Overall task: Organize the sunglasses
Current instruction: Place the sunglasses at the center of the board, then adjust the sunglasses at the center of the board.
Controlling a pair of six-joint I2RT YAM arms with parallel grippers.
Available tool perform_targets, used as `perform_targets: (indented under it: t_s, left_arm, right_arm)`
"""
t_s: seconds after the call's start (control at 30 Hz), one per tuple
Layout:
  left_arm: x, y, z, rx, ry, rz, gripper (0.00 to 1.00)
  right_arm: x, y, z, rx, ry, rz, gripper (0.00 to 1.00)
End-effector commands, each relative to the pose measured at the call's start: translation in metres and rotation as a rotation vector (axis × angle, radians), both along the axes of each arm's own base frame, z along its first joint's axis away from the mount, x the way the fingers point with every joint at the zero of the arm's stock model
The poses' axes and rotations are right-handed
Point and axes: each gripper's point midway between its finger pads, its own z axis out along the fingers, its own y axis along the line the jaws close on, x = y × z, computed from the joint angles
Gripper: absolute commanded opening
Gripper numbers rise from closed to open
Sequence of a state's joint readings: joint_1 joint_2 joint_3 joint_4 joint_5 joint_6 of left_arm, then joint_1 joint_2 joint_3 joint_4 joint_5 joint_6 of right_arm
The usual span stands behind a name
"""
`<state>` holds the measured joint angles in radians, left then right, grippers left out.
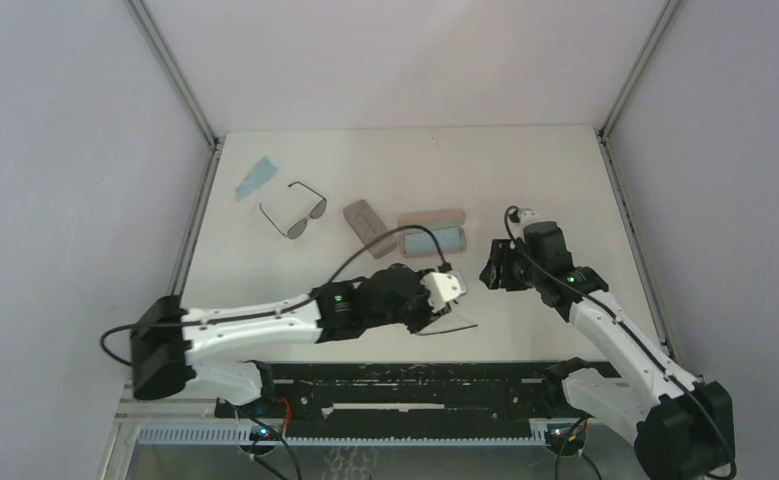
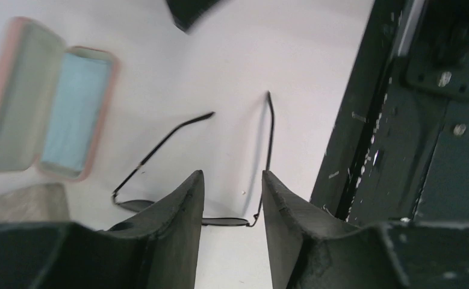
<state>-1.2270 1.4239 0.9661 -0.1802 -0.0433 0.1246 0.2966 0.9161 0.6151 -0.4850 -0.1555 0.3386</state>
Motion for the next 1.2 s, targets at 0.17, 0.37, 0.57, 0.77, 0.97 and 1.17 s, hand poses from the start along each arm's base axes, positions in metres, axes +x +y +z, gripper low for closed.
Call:
perform_targets:
  t_s: [0.17, 0.37, 0.57, 0.77, 0.97, 1.17]
  left_arm:
    - [0.07, 0.09, 0.047, -0.417, 0.115, 0.555, 0.47]
    - [0.078, 0.147, 0.046, -0.514, 0.088, 0.745, 0.51]
    - [0.072, 0.18, 0.048, -0.577, 0.057, 0.826, 0.57]
    - [0.07, 0.192, 0.046, -0.583, 0.046, 0.855, 0.58]
    - [0.07, 0.192, 0.047, -0.575, 0.044, 0.849, 0.58]
    - [0.07, 0.193, 0.049, -0.579, 0.039, 0.848, 0.58]
  right_arm:
    - [0.032, 0.075, 0.025, -0.096, -0.097, 0.373, 0.53]
    - [0.041, 0.122, -0.005, -0.212, -0.026, 0.661, 0.53]
    - [0.038, 0.148, -0.024, -0.261, 0.03, 0.843, 0.53]
    - [0.034, 0.162, -0.038, -0.248, 0.077, 0.905, 0.51]
    - [0.041, 0.171, -0.049, -0.248, 0.097, 0.908, 0.5]
    - [0.051, 0.18, -0.055, -0.246, 0.097, 0.905, 0.47]
